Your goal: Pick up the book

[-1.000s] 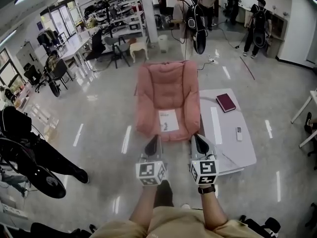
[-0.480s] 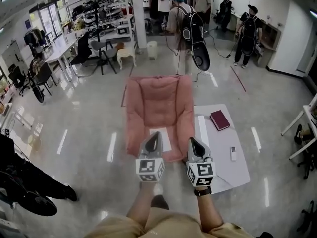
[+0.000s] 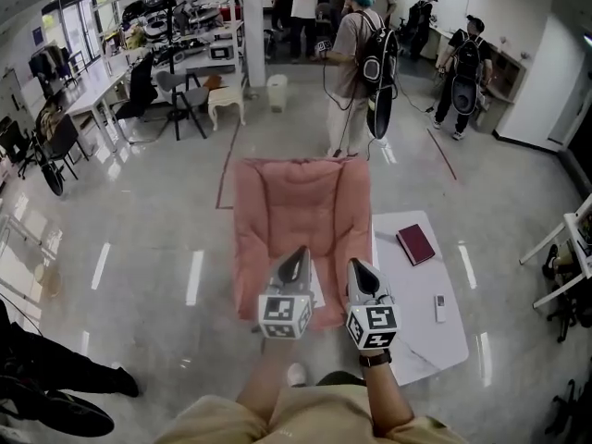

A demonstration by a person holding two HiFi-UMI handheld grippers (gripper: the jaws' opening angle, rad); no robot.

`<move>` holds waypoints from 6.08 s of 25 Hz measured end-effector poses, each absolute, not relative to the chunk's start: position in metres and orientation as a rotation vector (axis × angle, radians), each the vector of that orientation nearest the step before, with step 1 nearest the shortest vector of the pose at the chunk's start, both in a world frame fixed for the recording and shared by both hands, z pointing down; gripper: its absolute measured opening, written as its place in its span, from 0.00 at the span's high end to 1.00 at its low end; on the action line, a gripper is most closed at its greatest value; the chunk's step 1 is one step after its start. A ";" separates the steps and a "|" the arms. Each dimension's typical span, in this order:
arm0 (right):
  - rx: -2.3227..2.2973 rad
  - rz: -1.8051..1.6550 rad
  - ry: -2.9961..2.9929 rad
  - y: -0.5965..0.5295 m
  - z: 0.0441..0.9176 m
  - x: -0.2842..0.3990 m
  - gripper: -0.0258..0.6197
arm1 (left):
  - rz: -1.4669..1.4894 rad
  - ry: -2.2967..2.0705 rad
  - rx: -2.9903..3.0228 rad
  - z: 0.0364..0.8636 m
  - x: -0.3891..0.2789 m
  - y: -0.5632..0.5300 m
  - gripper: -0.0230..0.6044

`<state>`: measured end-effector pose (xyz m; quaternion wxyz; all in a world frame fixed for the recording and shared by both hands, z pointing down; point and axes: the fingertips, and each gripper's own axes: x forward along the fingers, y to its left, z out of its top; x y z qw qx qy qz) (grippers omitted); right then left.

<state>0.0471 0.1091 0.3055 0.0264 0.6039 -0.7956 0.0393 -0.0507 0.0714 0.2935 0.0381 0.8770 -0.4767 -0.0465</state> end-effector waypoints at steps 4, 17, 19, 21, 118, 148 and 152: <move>1.834 0.166 -2.424 0.079 0.319 0.044 0.95 | -0.109 -1.430 2.653 0.312 -0.057 0.041 0.96; 1.694 0.260 -2.379 -0.019 0.389 0.034 0.95 | 0.174 -1.357 2.600 0.394 -0.063 -0.035 0.96; 1.635 0.281 -2.357 -0.035 0.405 0.034 0.95 | 0.223 -1.348 2.571 0.410 -0.061 -0.047 0.96; 1.584 0.322 -2.336 -0.050 0.424 0.037 0.95 | 0.270 -1.345 2.535 0.427 -0.059 -0.060 0.96; 1.282 1.267 -2.117 -0.115 0.821 0.085 0.73 | 0.326 -0.783 1.784 0.821 -0.028 -0.100 0.89; 1.146 0.638 -2.906 -0.088 0.412 0.055 0.22 | -0.265 -0.728 2.360 0.370 -0.079 -0.040 0.89; 0.930 0.812 -3.061 -0.061 0.406 0.038 0.04 | -0.289 -0.516 2.509 0.334 -0.075 0.010 0.89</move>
